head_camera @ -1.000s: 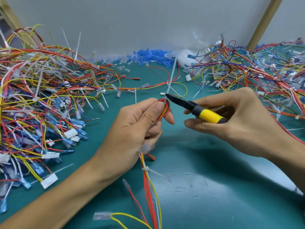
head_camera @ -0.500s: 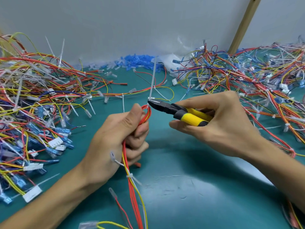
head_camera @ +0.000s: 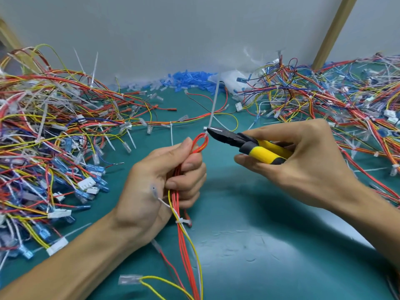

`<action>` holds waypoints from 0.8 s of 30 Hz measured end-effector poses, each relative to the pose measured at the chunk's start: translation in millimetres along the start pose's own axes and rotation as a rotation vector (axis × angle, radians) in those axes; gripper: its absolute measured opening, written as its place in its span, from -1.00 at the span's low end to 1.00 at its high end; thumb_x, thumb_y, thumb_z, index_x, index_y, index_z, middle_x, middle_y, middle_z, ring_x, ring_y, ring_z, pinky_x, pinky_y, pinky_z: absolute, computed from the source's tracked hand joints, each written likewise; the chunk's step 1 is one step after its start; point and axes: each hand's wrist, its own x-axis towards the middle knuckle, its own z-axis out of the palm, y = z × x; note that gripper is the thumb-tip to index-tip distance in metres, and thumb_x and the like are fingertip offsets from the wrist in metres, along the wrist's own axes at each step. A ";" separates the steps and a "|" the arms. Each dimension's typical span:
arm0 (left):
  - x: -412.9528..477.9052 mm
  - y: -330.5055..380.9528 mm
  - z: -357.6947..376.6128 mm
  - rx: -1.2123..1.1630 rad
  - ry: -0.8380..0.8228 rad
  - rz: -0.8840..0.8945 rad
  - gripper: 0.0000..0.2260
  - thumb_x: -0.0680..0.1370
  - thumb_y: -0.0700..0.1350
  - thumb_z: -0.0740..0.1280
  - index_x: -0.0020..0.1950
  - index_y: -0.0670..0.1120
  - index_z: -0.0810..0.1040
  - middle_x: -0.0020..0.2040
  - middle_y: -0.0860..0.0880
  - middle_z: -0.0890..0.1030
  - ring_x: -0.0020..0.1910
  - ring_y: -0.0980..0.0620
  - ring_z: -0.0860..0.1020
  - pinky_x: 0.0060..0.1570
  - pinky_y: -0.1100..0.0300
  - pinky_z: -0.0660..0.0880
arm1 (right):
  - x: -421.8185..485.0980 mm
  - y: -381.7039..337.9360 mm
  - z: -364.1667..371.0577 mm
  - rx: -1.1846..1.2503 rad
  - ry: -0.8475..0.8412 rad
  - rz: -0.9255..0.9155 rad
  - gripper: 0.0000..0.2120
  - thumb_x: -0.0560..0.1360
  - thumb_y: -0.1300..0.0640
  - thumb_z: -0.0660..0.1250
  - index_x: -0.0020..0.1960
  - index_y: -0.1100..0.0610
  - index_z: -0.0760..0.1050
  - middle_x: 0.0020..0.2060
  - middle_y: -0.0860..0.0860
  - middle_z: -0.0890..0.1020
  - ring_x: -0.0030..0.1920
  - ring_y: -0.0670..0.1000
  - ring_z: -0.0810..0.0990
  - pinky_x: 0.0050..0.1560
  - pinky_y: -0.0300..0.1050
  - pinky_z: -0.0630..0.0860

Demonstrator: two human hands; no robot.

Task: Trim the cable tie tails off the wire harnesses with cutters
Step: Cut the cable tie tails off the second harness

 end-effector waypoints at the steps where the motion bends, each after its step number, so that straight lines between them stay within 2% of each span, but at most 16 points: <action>1: -0.5 1.2 -0.2 0.010 0.000 0.009 -0.65 0.72 -0.01 0.11 -0.26 -0.04 0.36 -0.46 0.08 0.16 -0.46 0.09 0.02 -0.49 0.18 0.00 | -0.2 -0.1 0.5 -0.023 0.001 -0.011 -0.86 0.45 0.05 0.60 0.00 -0.06 0.76 -0.37 0.01 0.64 -0.39 -0.01 0.50 -0.35 -0.05 0.47; 4: -0.6 -0.1 1.4 0.035 0.026 0.035 -0.68 0.70 -0.03 0.13 -0.24 -0.08 0.36 -0.45 0.07 0.13 -0.48 0.12 0.03 -0.50 0.18 -0.01 | 0.0 0.9 1.7 -0.042 -0.016 -0.003 -0.92 0.48 0.04 0.59 -0.05 -0.02 0.74 -0.39 0.02 0.58 -0.36 0.13 0.48 -0.39 0.00 0.43; 7: 0.5 -3.5 1.3 0.054 0.045 0.056 -0.68 0.69 -0.02 0.20 -0.25 -0.08 0.38 -0.45 0.08 0.12 -0.51 0.15 0.06 -0.50 0.21 -0.02 | 1.1 2.8 1.1 -0.084 -0.047 -0.048 -0.88 0.51 0.00 0.54 -0.10 0.03 0.67 -0.39 0.00 0.51 -0.35 0.03 0.38 -0.38 -0.13 0.39; 8: 0.8 -3.8 0.7 0.062 0.051 0.064 -0.68 0.67 -0.02 0.20 -0.26 -0.08 0.39 -0.45 0.07 0.11 -0.51 0.15 0.05 -0.50 0.23 -0.02 | 1.4 2.3 1.0 -0.095 -0.053 -0.060 -0.87 0.51 -0.02 0.52 -0.09 0.03 0.66 -0.36 -0.02 0.54 -0.33 0.02 0.42 -0.33 -0.14 0.43; 10: 1.0 -4.1 0.2 0.098 0.056 0.092 -0.69 0.65 -0.02 0.19 -0.27 -0.08 0.40 -0.45 0.06 0.10 -0.51 0.14 0.05 -0.51 0.26 0.01 | 1.4 -0.2 1.2 -0.112 -0.058 -0.077 -0.84 0.50 -0.05 0.50 -0.04 0.02 0.66 -0.28 -0.06 0.61 -0.25 0.02 0.53 -0.24 -0.05 0.51; 13: 0.3 -4.3 1.1 0.214 0.045 0.147 -0.69 0.65 -0.04 0.19 -0.27 -0.10 0.40 -0.45 0.06 0.14 -0.52 0.12 0.07 -0.52 0.25 0.02 | 0.0 -4.2 3.3 -0.106 -0.061 -0.090 -0.82 0.49 -0.07 0.50 -0.02 0.01 0.65 -0.23 -0.10 0.62 -0.20 0.02 0.57 -0.21 -0.01 0.52; 16: 0.0 -5.1 1.4 0.345 0.036 0.216 -0.68 0.65 -0.08 0.18 -0.24 -0.20 0.28 -0.43 0.12 0.23 -0.51 0.10 0.07 -0.51 0.25 0.02 | -0.9 -7.1 4.3 -0.094 -0.095 -0.107 -0.85 0.49 -0.05 0.52 -0.04 0.00 0.64 -0.25 -0.14 0.58 -0.21 0.00 0.55 -0.23 -0.08 0.49; 22: 1.0 -7.4 -1.2 0.556 0.085 0.300 -0.63 0.65 -0.11 0.19 -0.25 -0.32 0.28 -0.42 0.01 0.22 -0.49 0.06 0.12 -0.50 0.32 0.12 | -1.8 -7.6 2.4 -0.078 -0.177 -0.127 -0.90 0.49 0.01 0.52 -0.05 -0.01 0.65 -0.31 -0.19 0.53 -0.27 0.00 0.51 -0.30 -0.29 0.36; 24: 1.2 -8.4 -1.6 0.600 0.092 0.308 -0.61 0.66 -0.11 0.19 -0.22 -0.39 0.30 -0.41 0.00 0.22 -0.48 0.04 0.12 -0.49 0.31 0.12 | -1.3 -6.9 2.2 -0.072 -0.190 -0.130 -0.91 0.49 0.05 0.54 -0.06 -0.01 0.65 -0.31 -0.18 0.52 -0.28 0.02 0.49 -0.30 -0.29 0.35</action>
